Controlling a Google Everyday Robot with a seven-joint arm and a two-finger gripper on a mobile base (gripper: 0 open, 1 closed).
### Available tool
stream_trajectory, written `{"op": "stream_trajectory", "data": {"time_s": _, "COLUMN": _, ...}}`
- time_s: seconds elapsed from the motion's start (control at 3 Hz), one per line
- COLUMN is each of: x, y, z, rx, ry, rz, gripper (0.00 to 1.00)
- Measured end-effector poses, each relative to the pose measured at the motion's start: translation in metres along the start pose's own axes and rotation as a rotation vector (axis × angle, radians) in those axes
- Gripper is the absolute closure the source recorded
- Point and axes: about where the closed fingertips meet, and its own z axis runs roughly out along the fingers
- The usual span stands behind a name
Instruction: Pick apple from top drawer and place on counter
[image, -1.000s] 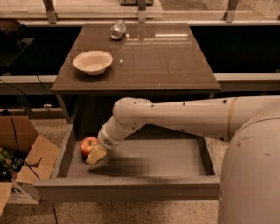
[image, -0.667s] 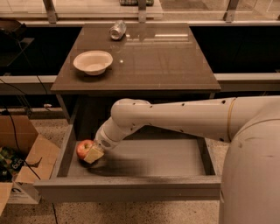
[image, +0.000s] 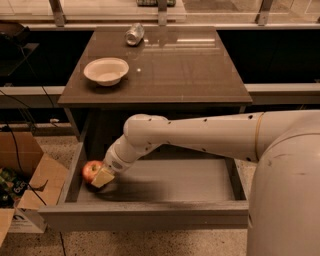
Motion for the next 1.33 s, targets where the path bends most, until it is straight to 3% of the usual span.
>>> {"op": "stream_trajectory", "data": {"time_s": 0.33, "x": -0.003, "y": 0.001, "z": 0.010, "rx": -0.015, "ry": -0.014, "rz": 0.002, "gripper": 0.10}}
{"op": "stream_trajectory", "data": {"time_s": 0.67, "x": -0.006, "y": 0.000, "z": 0.018, "rx": -0.025, "ry": -0.025, "rz": 0.001, "gripper": 0.00}}
{"op": "stream_trajectory", "data": {"time_s": 1.33, "x": -0.011, "y": 0.000, "z": 0.027, "rx": -0.036, "ry": -0.041, "rz": 0.000, "gripper": 0.00}}
